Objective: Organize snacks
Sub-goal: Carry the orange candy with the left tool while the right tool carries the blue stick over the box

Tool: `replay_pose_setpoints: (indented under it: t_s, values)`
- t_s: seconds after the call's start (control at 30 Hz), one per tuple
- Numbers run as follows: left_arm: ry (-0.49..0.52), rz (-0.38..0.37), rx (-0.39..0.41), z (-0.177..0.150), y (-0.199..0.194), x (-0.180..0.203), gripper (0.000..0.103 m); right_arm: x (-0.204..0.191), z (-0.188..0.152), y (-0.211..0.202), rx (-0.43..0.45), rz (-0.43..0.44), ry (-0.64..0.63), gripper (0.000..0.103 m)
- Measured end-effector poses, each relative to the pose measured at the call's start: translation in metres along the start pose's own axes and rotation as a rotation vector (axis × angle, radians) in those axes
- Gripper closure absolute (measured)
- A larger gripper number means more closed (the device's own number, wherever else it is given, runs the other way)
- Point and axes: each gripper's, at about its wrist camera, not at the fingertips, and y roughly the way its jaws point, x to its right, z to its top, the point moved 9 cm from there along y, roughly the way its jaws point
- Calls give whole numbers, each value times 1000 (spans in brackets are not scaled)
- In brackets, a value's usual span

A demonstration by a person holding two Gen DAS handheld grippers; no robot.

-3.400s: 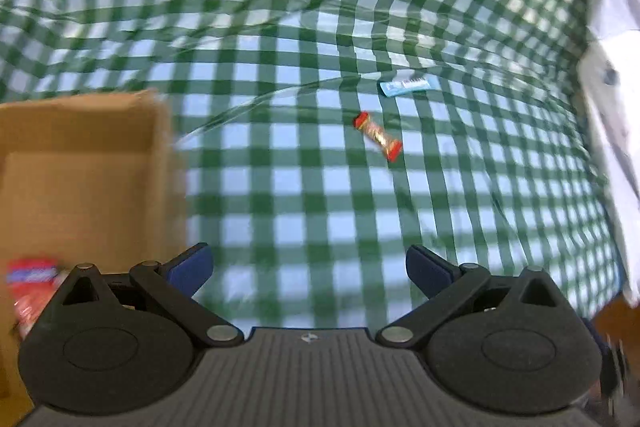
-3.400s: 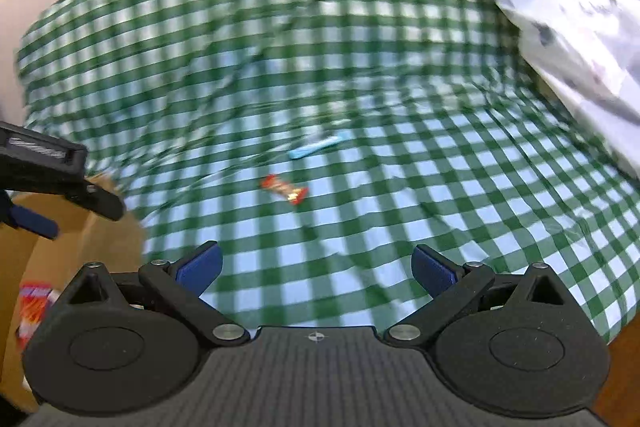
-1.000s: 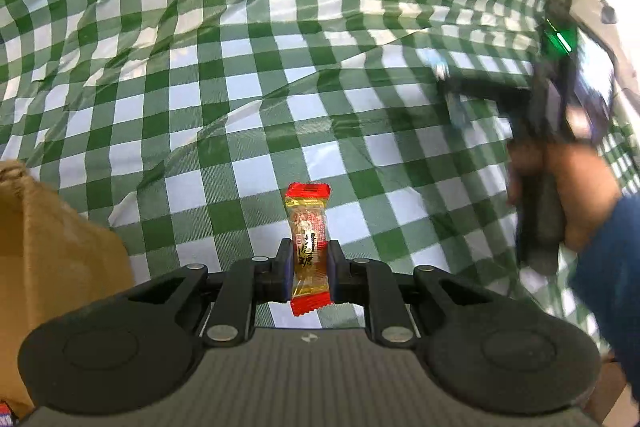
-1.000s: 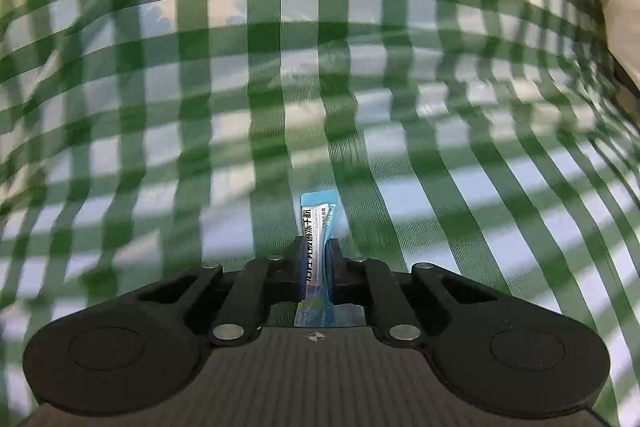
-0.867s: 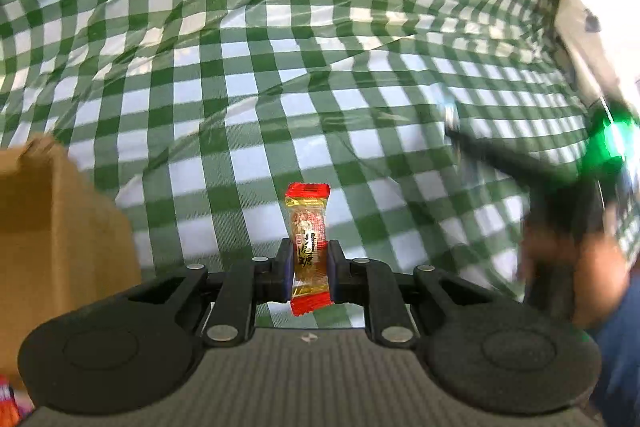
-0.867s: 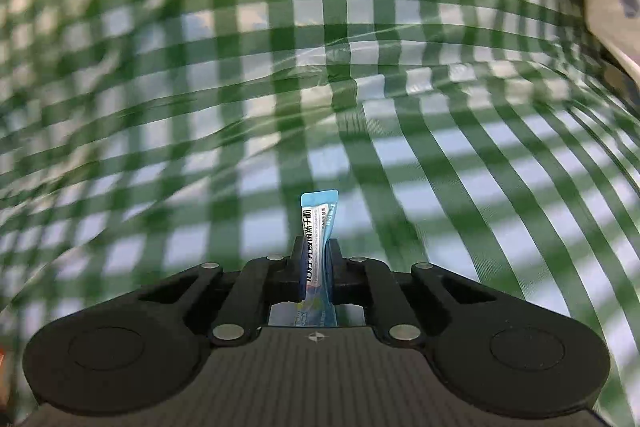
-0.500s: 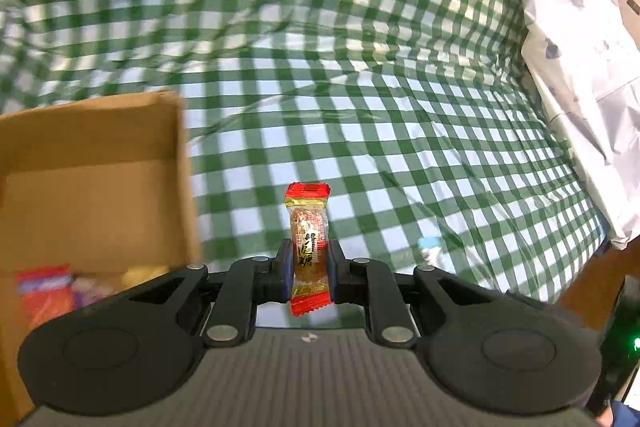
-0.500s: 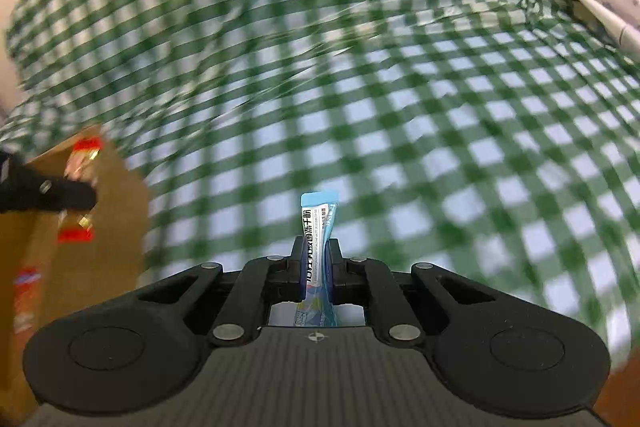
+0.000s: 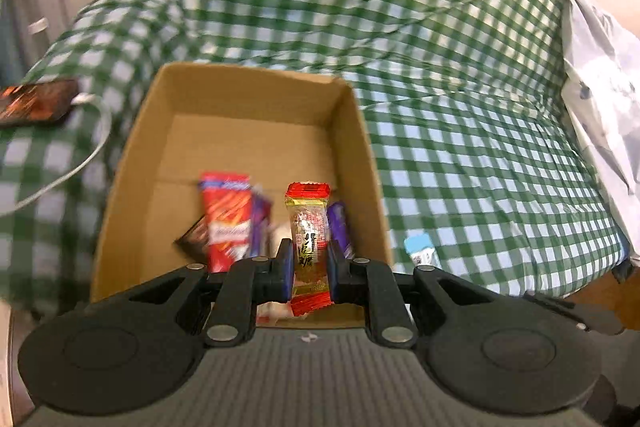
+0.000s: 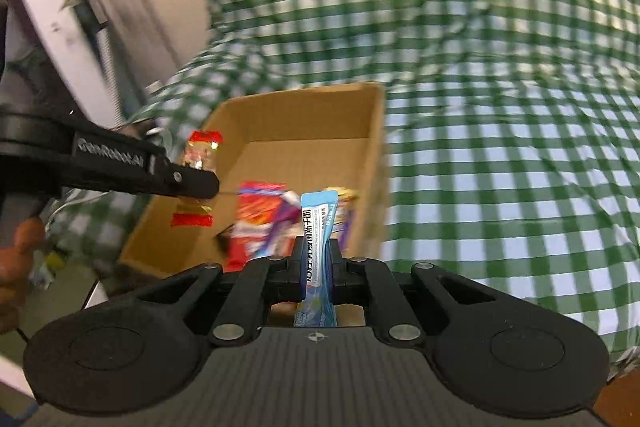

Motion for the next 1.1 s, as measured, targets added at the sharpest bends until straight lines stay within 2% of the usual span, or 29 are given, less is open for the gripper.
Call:
replay_pose_setpoints:
  t_s: [0.2, 0.43, 0.73, 1.1]
  values:
    - [-33, 6, 25, -33, -33, -30, 85, -44, -14, -20, 5, 12, -57, 94]
    - [-57, -8, 72, -48, -60, -42, 85, -74, -25, -39, 36, 11, -109, 94]
    - [-72, -23, 107, -55, -77, -43, 85, -86, -27, -52, 69, 8, -148, 94]
    - [-96, -27, 108, -55, -74, -51, 85, -88, -29, -50, 51, 2, -160, 94]
